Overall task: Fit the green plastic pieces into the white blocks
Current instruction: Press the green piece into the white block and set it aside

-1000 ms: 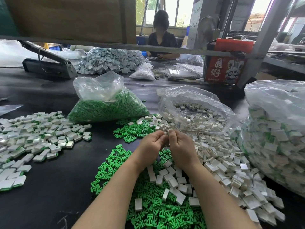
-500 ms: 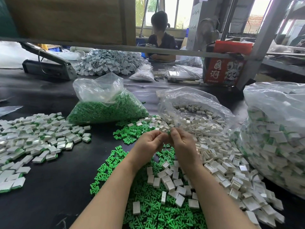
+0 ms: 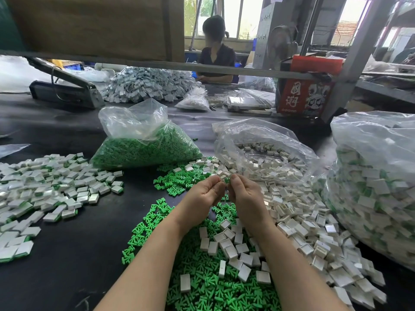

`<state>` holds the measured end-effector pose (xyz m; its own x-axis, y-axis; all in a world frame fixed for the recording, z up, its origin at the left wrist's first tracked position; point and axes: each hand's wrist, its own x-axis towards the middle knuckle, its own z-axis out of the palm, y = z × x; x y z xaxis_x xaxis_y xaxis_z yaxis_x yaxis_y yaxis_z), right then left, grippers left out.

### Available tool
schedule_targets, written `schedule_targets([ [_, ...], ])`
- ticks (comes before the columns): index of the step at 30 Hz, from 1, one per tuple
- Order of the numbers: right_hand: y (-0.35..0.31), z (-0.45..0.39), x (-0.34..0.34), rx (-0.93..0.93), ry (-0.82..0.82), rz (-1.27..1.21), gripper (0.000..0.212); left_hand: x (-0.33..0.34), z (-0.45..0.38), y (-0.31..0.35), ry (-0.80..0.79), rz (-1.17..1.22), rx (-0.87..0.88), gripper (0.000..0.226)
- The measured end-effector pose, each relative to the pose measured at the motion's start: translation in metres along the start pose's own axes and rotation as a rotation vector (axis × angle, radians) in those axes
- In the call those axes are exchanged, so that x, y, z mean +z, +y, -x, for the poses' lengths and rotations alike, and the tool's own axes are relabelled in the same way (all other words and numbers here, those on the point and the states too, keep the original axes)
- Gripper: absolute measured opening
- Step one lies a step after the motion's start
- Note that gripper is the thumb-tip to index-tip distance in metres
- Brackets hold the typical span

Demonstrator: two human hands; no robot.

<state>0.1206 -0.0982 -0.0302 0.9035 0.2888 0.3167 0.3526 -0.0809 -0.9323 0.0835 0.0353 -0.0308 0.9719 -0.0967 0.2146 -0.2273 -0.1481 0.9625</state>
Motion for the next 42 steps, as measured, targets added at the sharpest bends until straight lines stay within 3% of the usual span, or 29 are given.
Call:
schedule_targets([
  [5, 0.001, -0.001, -0.002, -0.011, -0.028, 0.034, 0.043, 0.0, 0.0, 0.0, -0.003, -0.01, 0.0, 0.023],
  [11, -0.004, -0.001, -0.005, -0.016, -0.112, 0.067, 0.03, -0.002, 0.001, 0.006, -0.041, -0.052, 0.02, 0.022],
  [22, 0.003, -0.002, -0.009, -0.072, -0.159, 0.482, 0.04, 0.0, 0.002, 0.005, -0.069, -0.062, -0.077, 0.024],
  [26, 0.006, 0.0, -0.007, -0.083, -0.154, 0.492, 0.037, 0.001, 0.003, 0.005, -0.048, -0.077, -0.098, 0.019],
  [30, 0.01, 0.0, -0.006, -0.075, -0.151, 0.528, 0.041, 0.003, 0.003, 0.004, -0.038, -0.078, -0.124, 0.031],
  [34, 0.012, -0.001, -0.006, -0.071, -0.168, 0.573, 0.041, 0.001, 0.001, -0.004, -0.03, -0.13, -0.115, 0.02],
  [42, 0.012, -0.002, -0.008, -0.093, -0.192, 0.598, 0.039, -0.004, -0.001, -0.006, -0.089, -0.2, -0.121, 0.021],
])
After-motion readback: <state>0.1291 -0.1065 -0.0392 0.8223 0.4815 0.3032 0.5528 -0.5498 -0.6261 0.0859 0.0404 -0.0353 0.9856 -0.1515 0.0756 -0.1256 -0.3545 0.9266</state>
